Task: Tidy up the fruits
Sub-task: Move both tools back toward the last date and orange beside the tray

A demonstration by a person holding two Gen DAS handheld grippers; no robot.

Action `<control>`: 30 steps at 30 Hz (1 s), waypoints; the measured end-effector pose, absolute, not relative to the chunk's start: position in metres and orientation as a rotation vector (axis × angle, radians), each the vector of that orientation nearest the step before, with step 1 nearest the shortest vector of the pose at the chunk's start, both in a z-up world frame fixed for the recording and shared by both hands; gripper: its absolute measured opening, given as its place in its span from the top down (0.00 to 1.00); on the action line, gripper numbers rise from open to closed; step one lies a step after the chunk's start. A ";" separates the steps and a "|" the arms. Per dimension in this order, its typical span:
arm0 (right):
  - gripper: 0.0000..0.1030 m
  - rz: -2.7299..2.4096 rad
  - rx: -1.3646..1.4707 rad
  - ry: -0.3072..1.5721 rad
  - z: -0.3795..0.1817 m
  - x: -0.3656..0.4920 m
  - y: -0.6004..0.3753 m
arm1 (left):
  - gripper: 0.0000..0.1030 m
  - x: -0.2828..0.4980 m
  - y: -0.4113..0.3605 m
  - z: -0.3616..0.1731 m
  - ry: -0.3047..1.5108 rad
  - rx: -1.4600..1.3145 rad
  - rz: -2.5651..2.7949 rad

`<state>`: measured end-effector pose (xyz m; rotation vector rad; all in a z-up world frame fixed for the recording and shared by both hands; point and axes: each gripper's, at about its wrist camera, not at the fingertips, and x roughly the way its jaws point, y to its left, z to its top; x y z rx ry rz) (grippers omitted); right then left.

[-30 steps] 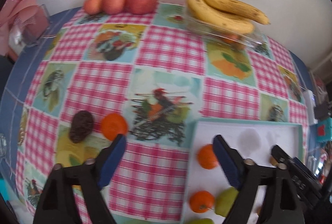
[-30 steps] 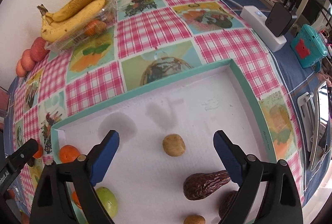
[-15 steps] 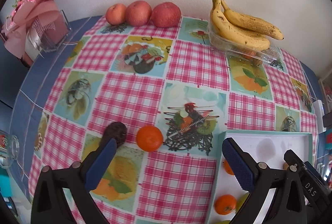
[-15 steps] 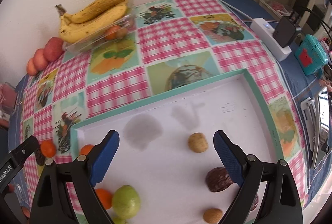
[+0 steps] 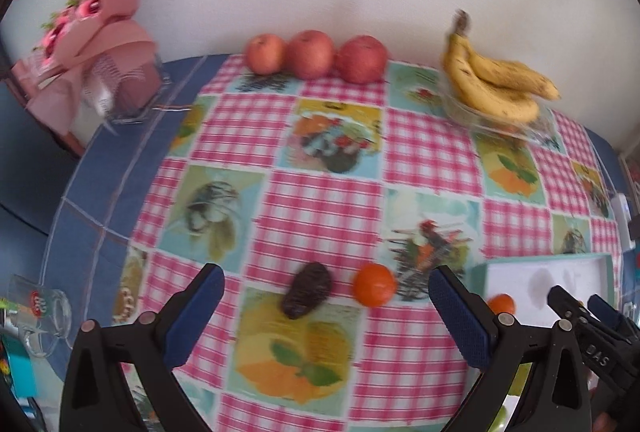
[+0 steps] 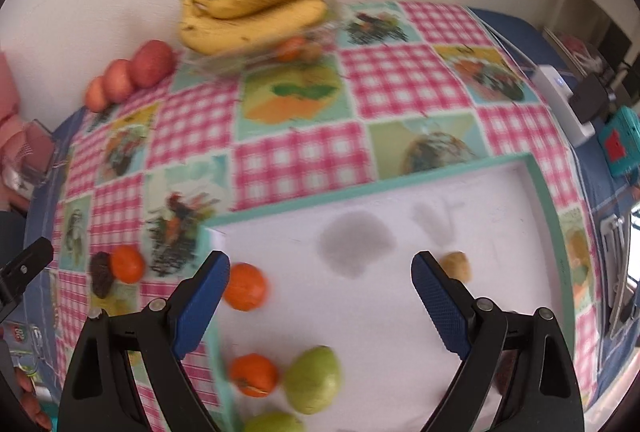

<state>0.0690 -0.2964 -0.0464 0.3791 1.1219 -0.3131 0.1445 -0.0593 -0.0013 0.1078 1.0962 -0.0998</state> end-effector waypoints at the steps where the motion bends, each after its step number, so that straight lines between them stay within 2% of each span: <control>1: 0.10 -0.301 0.379 1.111 -0.044 0.072 -0.292 | 0.00 0.146 -0.052 0.001 1.091 0.102 -0.085; 12: 0.10 -0.158 0.354 1.017 -0.023 0.103 -0.228 | 0.00 0.157 0.032 0.023 1.029 -0.028 0.043; 20: 0.10 -0.077 0.297 0.980 -0.017 0.116 -0.190 | 0.00 0.161 0.060 0.033 0.984 -0.074 0.047; 30: 0.10 -0.038 0.249 0.996 -0.028 0.131 -0.162 | 0.00 0.172 0.075 0.016 1.044 -0.175 0.070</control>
